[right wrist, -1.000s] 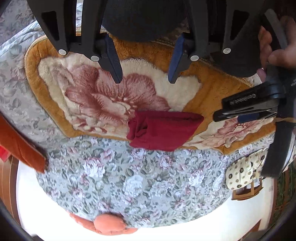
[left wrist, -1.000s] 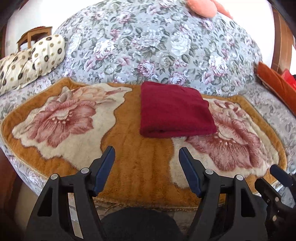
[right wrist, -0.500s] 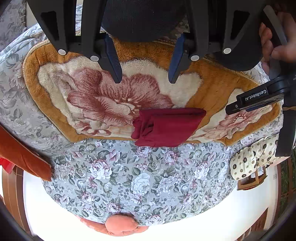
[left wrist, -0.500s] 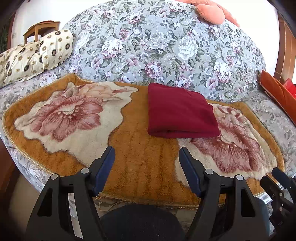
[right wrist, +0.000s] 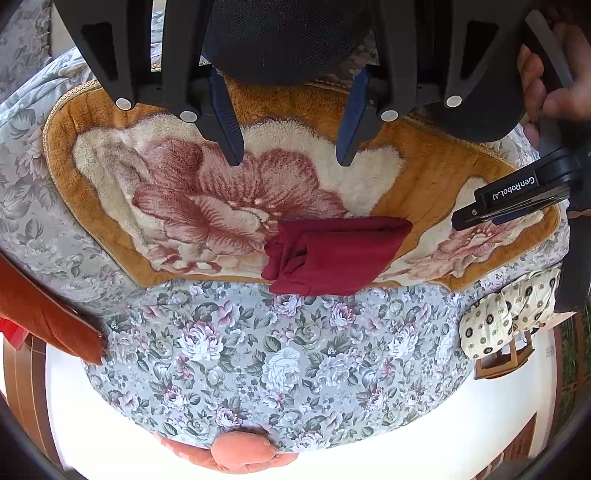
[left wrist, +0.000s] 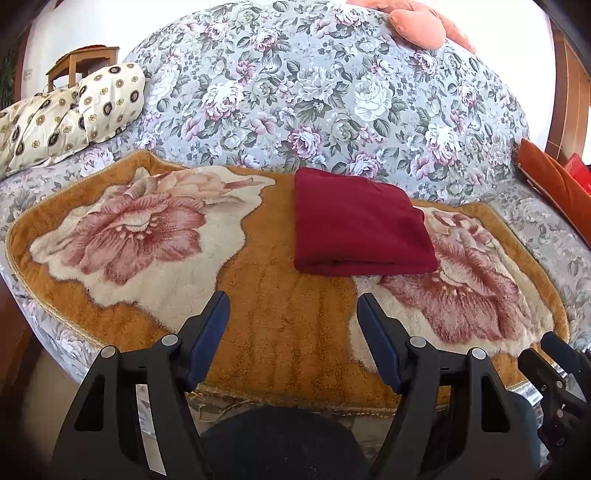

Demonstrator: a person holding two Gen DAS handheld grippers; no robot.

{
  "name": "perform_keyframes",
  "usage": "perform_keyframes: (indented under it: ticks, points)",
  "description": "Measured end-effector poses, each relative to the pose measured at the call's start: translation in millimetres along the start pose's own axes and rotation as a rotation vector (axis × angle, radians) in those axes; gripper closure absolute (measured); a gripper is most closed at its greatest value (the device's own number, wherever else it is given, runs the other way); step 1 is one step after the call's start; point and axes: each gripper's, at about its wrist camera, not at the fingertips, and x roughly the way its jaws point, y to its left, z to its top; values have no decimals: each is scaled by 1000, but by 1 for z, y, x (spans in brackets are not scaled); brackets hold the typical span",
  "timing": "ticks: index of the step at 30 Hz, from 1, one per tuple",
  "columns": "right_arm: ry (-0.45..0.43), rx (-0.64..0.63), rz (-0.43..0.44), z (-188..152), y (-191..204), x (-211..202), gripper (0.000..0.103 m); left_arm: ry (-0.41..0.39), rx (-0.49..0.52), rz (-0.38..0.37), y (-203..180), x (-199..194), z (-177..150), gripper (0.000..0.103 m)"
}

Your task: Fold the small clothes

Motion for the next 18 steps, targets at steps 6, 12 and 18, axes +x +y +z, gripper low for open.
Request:
perform_keyframes:
  ticks: [6, 12, 18]
  points:
    - [0, 0, 0, 0, 0, 0, 53, -5, 3, 0, 1, 0, 0, 31]
    - [2, -1, -1, 0, 1, 0, 53, -4, 1, 2, 0, -1, 0, 31]
    - [2, 0, -1, 0, 1, 0, 53, -2, 0, 2, 0, -1, 0, 31]
